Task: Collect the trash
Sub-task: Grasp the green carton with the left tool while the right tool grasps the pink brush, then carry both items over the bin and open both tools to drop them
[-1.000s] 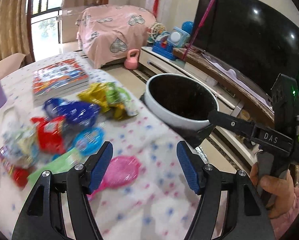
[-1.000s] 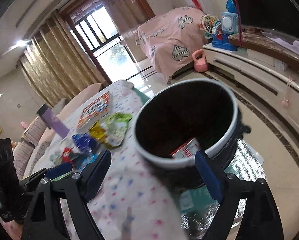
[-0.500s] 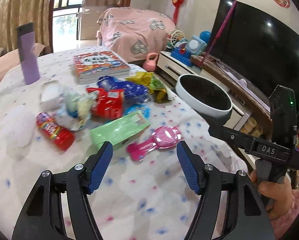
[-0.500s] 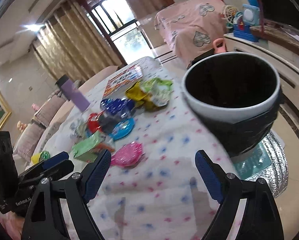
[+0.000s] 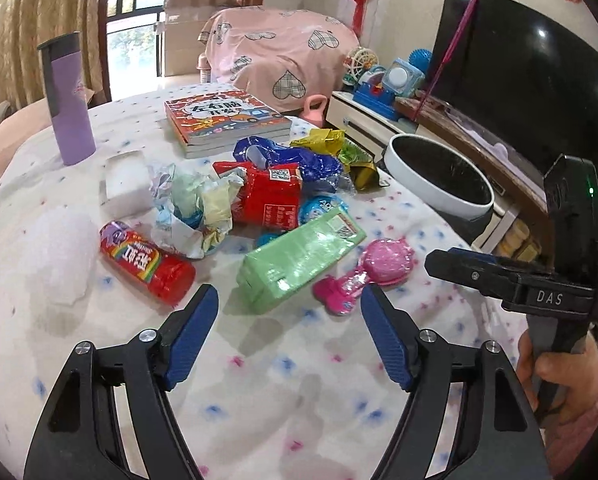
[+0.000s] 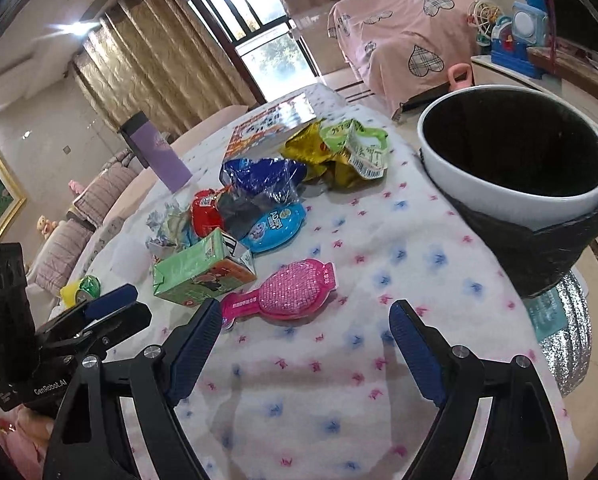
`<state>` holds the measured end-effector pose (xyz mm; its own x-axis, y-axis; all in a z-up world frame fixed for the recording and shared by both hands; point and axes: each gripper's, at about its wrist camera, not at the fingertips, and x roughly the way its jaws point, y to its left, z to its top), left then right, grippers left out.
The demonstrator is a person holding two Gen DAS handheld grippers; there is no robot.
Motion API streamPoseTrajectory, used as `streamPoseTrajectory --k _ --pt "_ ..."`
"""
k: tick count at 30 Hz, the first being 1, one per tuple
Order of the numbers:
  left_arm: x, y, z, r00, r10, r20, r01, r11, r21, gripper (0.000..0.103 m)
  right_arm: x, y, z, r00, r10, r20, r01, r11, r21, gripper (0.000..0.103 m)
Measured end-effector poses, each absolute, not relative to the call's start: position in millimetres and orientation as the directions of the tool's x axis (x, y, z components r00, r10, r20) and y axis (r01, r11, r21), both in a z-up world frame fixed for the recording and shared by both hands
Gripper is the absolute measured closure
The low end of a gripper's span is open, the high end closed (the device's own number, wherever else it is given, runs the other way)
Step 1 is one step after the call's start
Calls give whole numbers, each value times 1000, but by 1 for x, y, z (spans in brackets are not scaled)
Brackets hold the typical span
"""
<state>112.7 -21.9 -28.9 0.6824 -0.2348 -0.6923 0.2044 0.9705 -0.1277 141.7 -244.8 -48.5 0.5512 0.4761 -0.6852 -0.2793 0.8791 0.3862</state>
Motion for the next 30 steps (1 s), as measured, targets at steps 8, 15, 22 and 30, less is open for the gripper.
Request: streamPoseTrajectory --k 8,15,22,30 --pt "139 -23 -41 655 -244 -715 243 964 -107 26 164 -226 -66 492 496 -716 -296 868 399 47" --pt "147 -28 -46 629 -288 -722 294 948 -122 59 170 -222 -71 468 522 -713 -310 853 420 80" --pt "139 -31 -39 631 -316 -709 296 942 -158 67 165 -232 -57 497 541 -679 -328 841 430 89" --pt "129 -48 -20 664 -337 -668 303 937 -171 67 153 -258 -41 550 539 -638 -302 841 450 90"
